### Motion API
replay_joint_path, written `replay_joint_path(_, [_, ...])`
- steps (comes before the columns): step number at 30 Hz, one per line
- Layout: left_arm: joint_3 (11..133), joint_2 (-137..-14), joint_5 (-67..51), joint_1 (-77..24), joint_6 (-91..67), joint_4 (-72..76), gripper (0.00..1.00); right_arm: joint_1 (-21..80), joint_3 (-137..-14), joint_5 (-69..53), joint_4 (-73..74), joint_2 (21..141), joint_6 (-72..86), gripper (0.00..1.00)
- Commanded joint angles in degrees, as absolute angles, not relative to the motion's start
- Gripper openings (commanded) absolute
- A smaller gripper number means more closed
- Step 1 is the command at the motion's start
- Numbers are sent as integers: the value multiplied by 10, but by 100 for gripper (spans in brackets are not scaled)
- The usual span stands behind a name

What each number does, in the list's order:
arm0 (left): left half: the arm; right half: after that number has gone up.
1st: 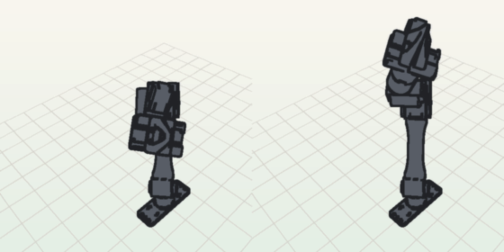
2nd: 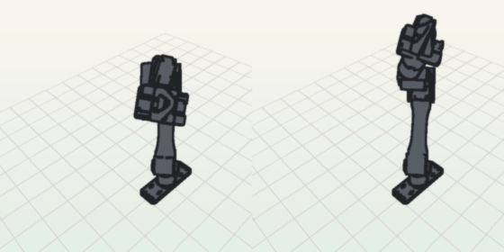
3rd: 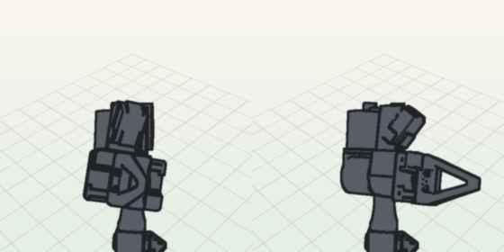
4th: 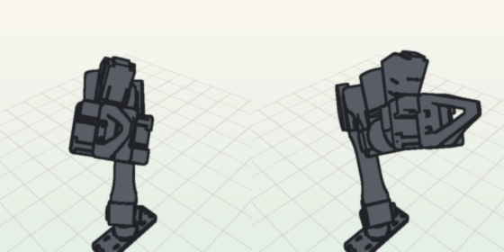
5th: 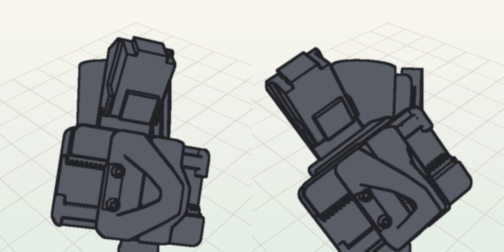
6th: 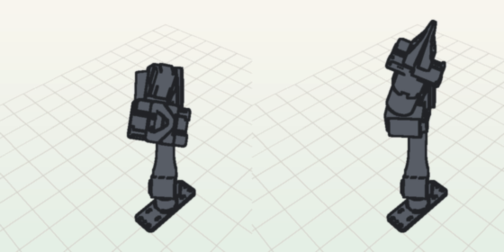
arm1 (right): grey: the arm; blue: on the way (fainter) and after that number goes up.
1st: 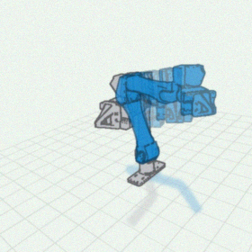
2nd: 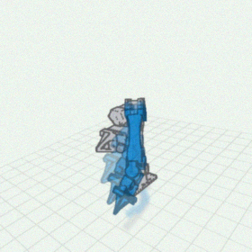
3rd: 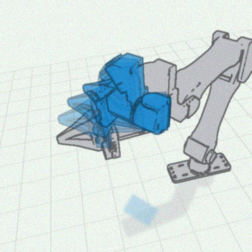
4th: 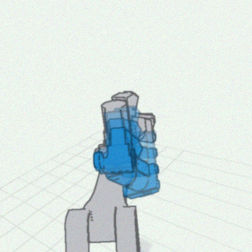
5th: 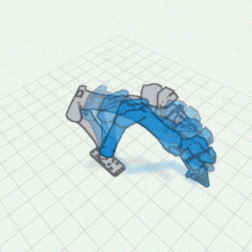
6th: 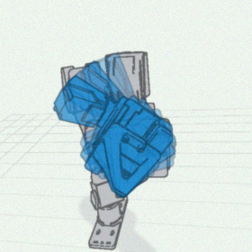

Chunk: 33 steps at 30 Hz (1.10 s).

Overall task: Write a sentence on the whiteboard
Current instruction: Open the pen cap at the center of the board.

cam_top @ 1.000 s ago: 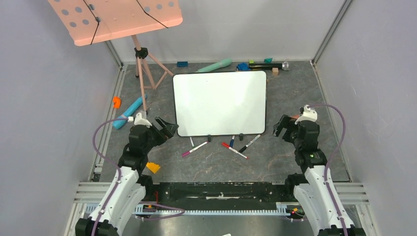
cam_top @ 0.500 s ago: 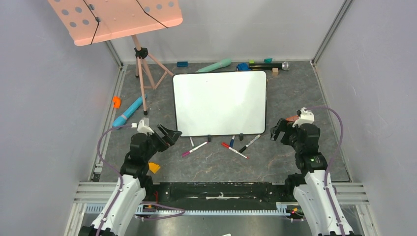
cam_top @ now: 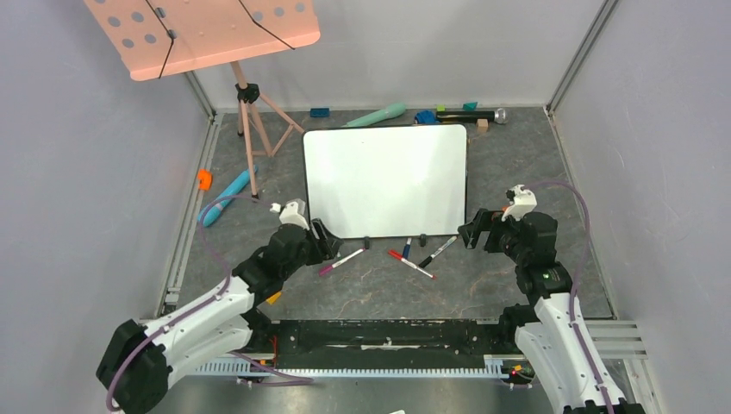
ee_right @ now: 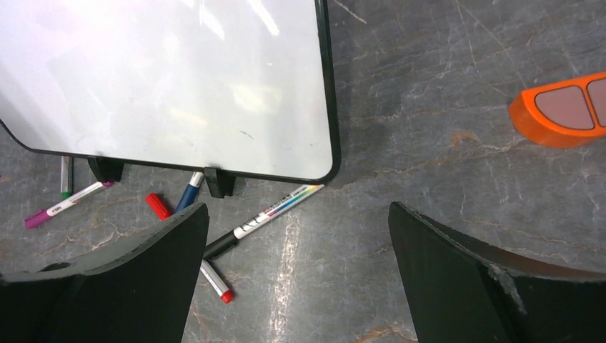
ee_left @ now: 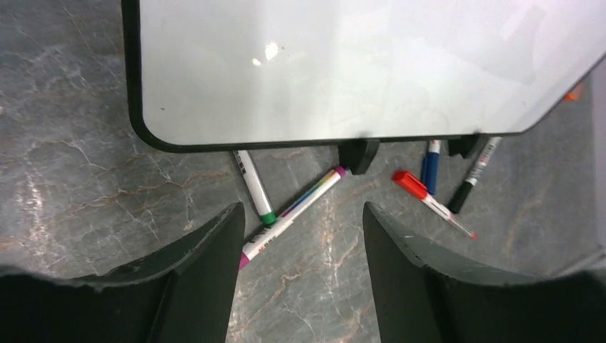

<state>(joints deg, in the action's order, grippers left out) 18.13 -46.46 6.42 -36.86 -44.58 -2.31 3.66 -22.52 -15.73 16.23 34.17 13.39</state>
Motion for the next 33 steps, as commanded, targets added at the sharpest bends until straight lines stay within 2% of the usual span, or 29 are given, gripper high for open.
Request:
replay_joint_path(1, [246, -521, 253, -426, -466, -78, 67, 40, -254, -161, 129, 334, 125, 98])
replay_joint_path(3, [296, -567, 303, -454, -481, -136, 69, 40, -252, -161, 130, 334, 125, 98])
replay_joint_path(7, [363, -652, 320, -487, -523, -217, 72, 40, -246, -158, 128, 329, 130, 98])
replay_joint_path(15, [412, -752, 343, -496, -618, -290, 66, 39, -249, -157, 126, 322, 130, 98])
replay_joint_path(25, [452, -829, 327, -496, -606, -279, 62, 40, -251, -155, 128, 321, 129, 98])
replay_joint_path(33, [512, -901, 337, -484, -654, -371, 48, 39, -253, -141, 137, 306, 130, 98])
